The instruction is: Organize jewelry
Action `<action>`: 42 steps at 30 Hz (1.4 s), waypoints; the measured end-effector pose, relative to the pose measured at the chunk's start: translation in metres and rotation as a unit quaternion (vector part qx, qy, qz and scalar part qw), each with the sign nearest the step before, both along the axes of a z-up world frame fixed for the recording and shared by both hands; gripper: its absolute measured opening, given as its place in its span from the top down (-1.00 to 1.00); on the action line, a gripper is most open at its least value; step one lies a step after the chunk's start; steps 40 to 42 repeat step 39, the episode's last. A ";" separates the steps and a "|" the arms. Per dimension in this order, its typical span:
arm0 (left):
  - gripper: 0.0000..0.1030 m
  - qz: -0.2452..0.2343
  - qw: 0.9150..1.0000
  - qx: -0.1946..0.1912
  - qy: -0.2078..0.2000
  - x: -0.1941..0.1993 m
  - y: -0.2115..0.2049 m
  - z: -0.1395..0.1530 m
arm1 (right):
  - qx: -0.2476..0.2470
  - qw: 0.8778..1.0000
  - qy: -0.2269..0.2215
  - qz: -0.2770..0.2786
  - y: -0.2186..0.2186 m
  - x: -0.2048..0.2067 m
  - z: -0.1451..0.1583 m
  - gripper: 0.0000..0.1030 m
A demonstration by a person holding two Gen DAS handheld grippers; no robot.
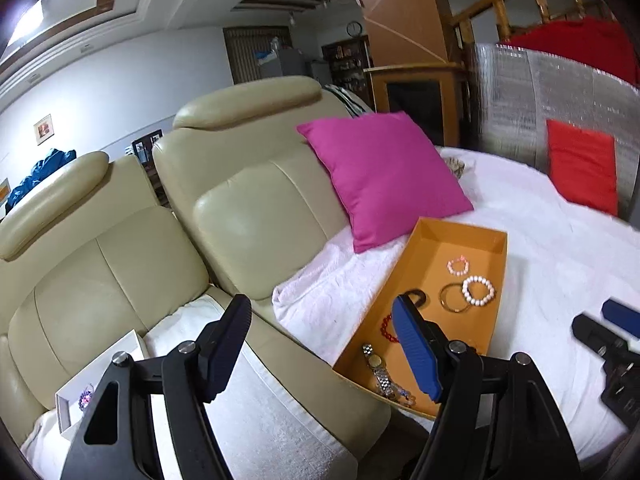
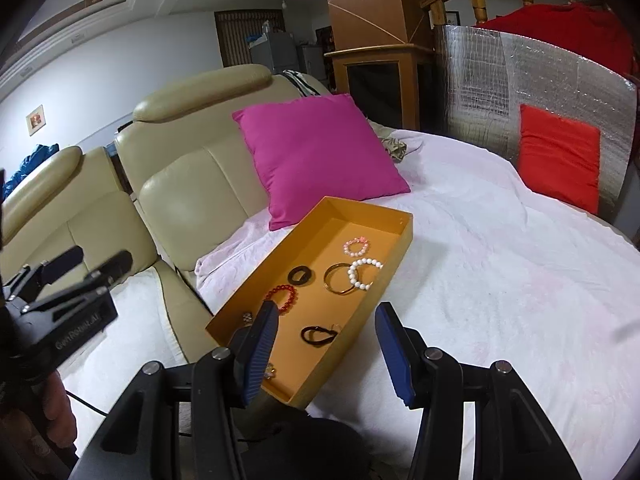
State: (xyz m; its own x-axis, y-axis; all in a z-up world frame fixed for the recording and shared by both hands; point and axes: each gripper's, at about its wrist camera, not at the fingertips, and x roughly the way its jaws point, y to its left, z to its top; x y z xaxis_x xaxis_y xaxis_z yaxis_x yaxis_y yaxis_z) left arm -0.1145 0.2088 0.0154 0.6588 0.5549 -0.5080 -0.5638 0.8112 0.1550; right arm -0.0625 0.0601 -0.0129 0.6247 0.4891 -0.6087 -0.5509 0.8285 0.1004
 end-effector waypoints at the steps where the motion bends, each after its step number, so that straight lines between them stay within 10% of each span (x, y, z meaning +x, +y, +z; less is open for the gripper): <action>1: -0.42 -0.003 1.000 -0.001 -0.004 -0.002 0.000 0.002 | -0.001 1.000 0.002 -0.001 0.002 -0.003 0.000 -0.06; 42: -0.43 -0.027 0.999 0.020 -0.009 0.027 -0.016 0.005 | -0.020 0.999 0.018 -0.033 0.006 0.033 -0.009 -0.06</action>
